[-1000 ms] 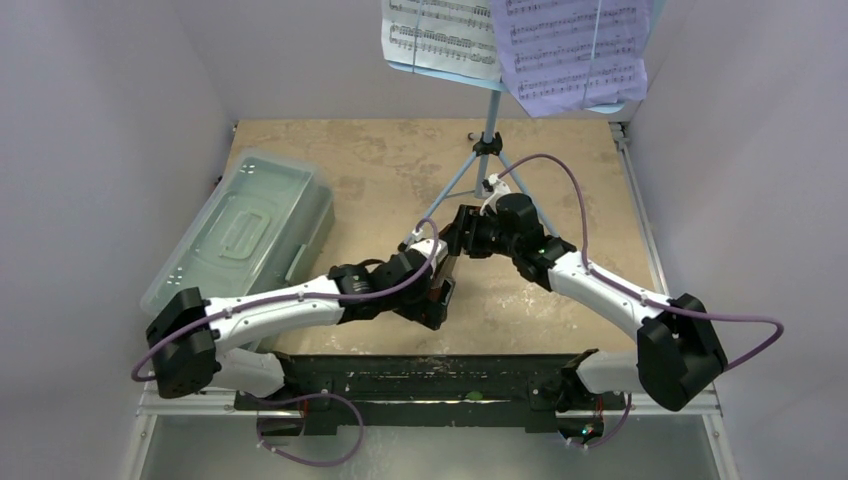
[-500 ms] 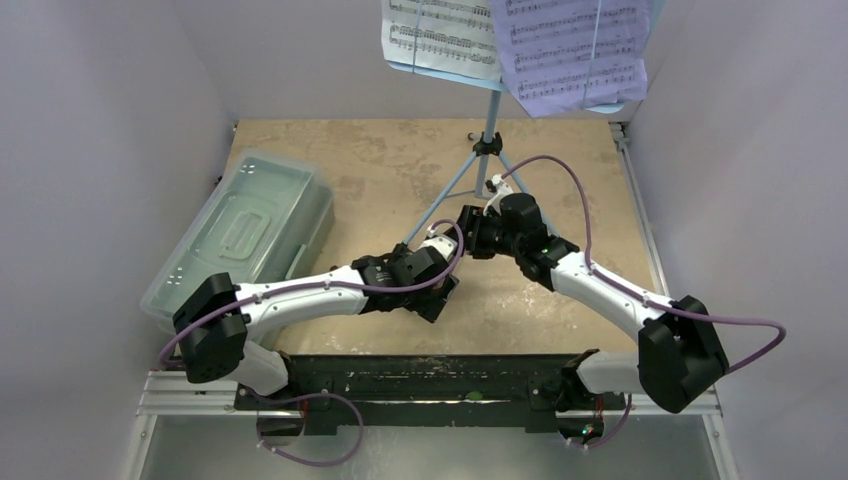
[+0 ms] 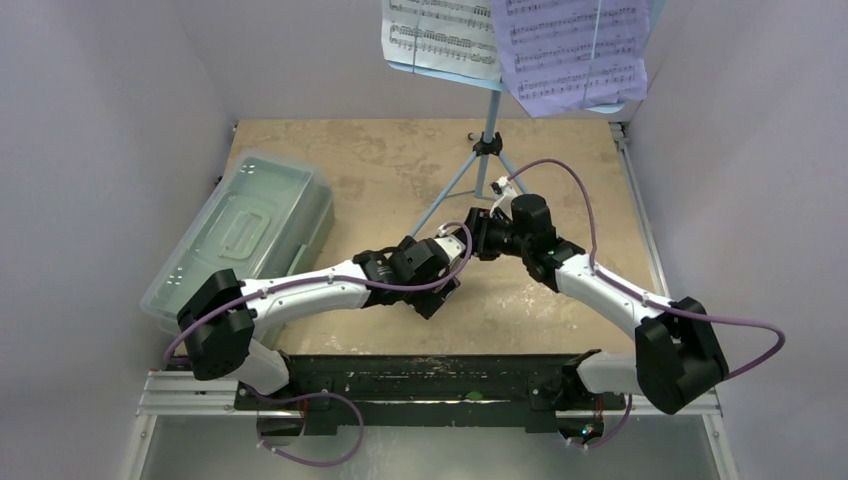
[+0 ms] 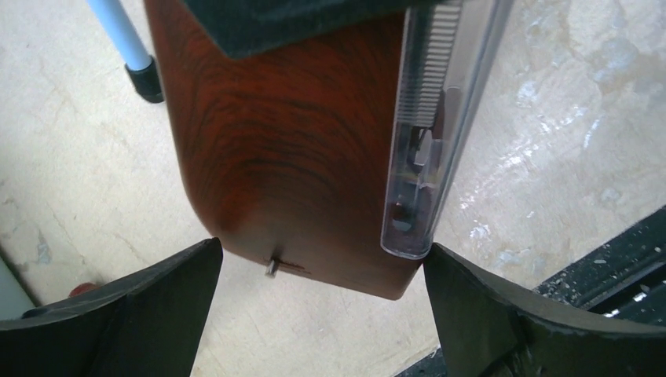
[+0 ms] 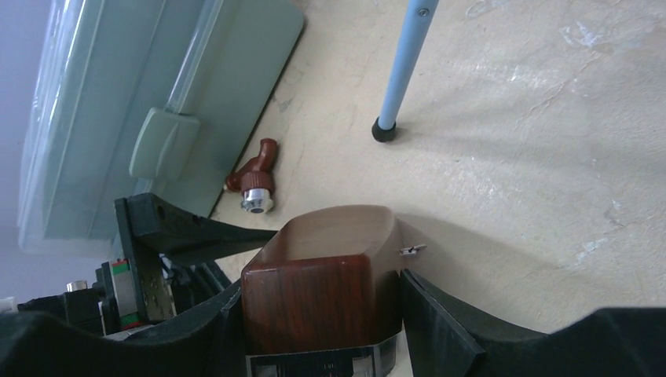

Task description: Set up the instrument practice props

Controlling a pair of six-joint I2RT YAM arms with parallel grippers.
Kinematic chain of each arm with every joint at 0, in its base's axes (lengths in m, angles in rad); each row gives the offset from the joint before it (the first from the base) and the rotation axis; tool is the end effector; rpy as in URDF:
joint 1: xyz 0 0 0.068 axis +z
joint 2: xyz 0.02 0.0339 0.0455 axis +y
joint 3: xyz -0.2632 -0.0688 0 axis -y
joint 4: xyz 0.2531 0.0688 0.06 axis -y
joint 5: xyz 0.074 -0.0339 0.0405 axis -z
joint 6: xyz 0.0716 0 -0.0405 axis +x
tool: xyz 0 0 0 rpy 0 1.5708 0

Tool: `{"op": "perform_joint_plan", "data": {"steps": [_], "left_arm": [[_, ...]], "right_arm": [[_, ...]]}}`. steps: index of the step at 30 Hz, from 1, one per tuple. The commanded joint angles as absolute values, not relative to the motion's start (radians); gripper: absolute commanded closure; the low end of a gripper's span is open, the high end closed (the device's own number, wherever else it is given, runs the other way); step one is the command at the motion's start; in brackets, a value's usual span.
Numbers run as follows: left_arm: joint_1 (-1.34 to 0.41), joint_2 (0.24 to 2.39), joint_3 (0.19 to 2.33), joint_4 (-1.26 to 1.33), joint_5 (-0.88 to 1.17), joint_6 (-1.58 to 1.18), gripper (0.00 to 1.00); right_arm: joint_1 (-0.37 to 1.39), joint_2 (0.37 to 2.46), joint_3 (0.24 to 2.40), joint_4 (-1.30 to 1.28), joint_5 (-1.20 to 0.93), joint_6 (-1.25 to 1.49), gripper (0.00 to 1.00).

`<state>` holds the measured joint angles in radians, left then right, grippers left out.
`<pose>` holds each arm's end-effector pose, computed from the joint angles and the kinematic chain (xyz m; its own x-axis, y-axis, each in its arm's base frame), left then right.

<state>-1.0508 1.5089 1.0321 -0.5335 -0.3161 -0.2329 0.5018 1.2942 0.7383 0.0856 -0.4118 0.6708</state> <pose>0.1841 -0.2767 0.1930 -0.5809 0.5731 -0.5780 0.6255 0.7687 0.1335 0.2661 0.1787 0.2208 -0.7797 0.2220 -0.5855 -0.3434 0.6304 0.6962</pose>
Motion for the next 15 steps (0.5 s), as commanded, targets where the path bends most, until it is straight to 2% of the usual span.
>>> {"op": "perform_joint_plan", "data": {"steps": [1, 6, 15], "left_arm": [[-1.075, 1.494, 0.998, -0.459, -0.167, -0.069, 0.01], [-1.075, 1.507, 1.001, -0.440, -0.137, -0.123, 0.13], [-1.094, 1.537, 0.995, -0.479, -0.167, -0.233, 0.11]], "right_arm": [[0.483, 1.297, 0.734, 0.194, -0.593, 0.668, 1.00], [0.457, 1.319, 0.733, 0.195, -0.620, 0.681, 1.00], [0.424, 1.325, 0.742, 0.221, -0.636, 0.725, 1.00]]}}
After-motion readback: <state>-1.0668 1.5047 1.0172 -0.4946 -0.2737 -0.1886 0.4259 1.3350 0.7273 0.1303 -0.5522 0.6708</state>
